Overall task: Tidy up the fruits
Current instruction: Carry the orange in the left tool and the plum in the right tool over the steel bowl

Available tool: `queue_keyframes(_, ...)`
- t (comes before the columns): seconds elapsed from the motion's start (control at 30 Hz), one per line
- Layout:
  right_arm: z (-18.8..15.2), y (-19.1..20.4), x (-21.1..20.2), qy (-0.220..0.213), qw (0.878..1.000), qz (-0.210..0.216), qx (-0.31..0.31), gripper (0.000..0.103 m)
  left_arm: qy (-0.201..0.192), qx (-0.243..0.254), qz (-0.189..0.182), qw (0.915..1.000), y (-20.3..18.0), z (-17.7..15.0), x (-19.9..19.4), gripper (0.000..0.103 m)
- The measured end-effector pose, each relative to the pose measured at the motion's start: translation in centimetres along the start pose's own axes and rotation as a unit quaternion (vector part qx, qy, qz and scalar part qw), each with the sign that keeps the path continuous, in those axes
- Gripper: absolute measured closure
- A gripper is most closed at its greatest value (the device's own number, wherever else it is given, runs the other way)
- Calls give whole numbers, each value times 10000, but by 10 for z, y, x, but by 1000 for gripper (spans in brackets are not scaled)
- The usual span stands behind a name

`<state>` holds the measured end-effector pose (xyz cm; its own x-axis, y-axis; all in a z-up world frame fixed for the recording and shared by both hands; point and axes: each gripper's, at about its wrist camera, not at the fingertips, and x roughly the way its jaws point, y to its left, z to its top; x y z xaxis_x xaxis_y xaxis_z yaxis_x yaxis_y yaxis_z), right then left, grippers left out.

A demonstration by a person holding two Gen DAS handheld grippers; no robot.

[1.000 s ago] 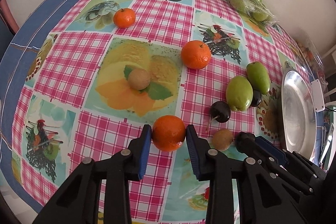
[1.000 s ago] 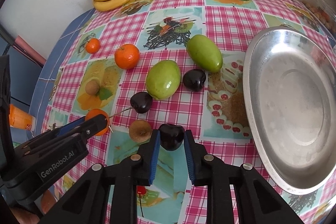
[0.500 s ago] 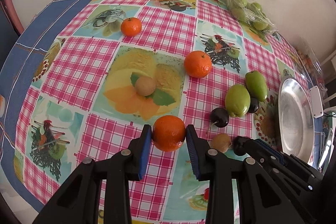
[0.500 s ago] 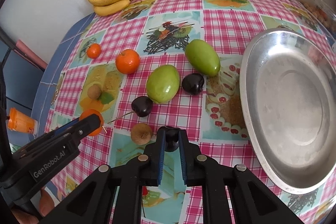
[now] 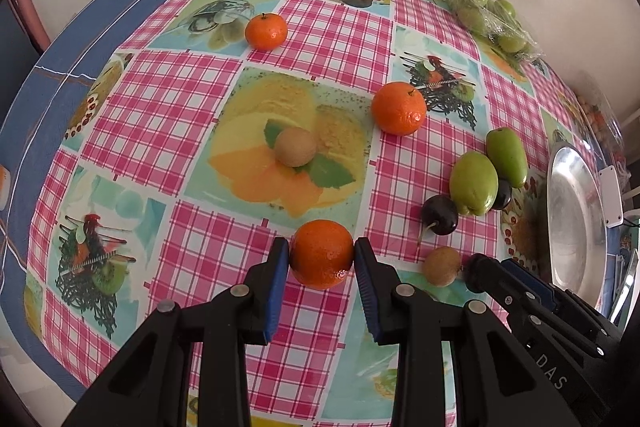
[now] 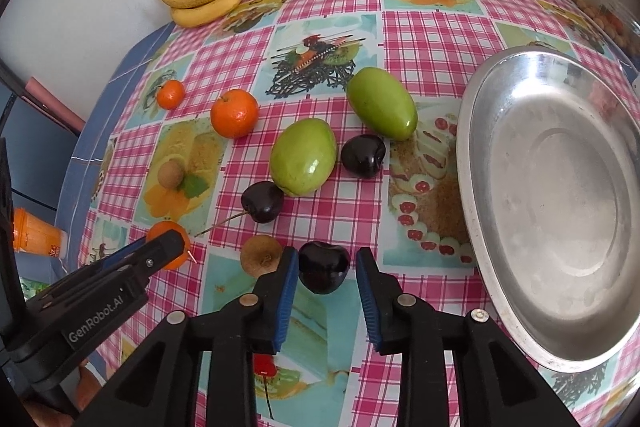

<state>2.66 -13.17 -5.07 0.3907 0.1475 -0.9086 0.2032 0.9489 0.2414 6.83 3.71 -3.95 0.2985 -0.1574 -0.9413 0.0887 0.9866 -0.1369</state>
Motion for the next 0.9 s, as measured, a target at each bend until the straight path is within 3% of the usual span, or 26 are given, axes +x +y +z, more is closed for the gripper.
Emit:
queue_keyframes(0.6,-1,5,10,154,9998,141,20,68,-14,74,59,10000,-1,-1,1,68)
queue_keyframes(0.9,0,9,10,139,9998,135,-39,74,-19,91,60,9999,-1,-1,1,68)
